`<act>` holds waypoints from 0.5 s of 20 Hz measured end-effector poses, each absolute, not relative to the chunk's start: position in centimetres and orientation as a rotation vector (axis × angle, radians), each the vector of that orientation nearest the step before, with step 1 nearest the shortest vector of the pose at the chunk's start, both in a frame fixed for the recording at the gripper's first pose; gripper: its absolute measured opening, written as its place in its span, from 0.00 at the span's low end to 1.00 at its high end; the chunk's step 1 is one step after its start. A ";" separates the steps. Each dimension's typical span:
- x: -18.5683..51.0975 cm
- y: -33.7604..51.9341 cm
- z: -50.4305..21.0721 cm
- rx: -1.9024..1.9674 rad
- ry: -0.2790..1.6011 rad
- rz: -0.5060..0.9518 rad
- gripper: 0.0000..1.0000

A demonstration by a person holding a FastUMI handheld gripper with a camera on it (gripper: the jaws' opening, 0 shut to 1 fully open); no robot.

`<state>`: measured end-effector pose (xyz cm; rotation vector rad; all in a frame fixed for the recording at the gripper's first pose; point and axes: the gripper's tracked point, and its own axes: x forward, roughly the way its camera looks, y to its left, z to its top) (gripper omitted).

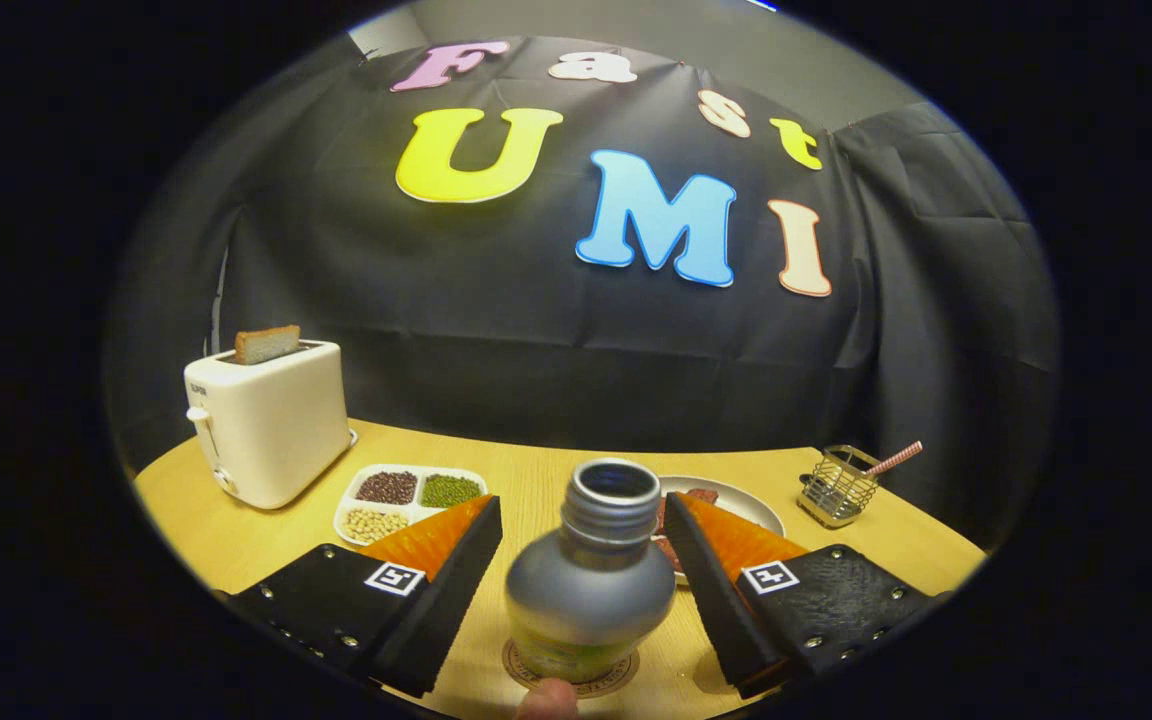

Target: Take the bottle from table, then pour the juice into the cup, finally place the bottle on the coaster

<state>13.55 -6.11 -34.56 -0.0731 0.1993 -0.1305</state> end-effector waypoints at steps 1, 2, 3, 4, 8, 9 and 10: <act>13.2 -5.9 -33.2 -0.071 0.190 -0.126 0.99; 12.5 -5.6 -31.4 -0.063 0.178 -0.117 0.99; 12.0 -5.3 -29.7 -0.054 0.169 -0.108 0.99; 11.5 -5.2 -28.0 -0.039 0.172 -0.102 0.99; 9.2 -4.2 -18.4 0.051 0.163 -0.067 0.99; 8.7 -4.0 -15.5 0.068 0.137 -0.060 0.99; 8.5 -3.5 -12.7 0.087 0.115 -0.047 0.99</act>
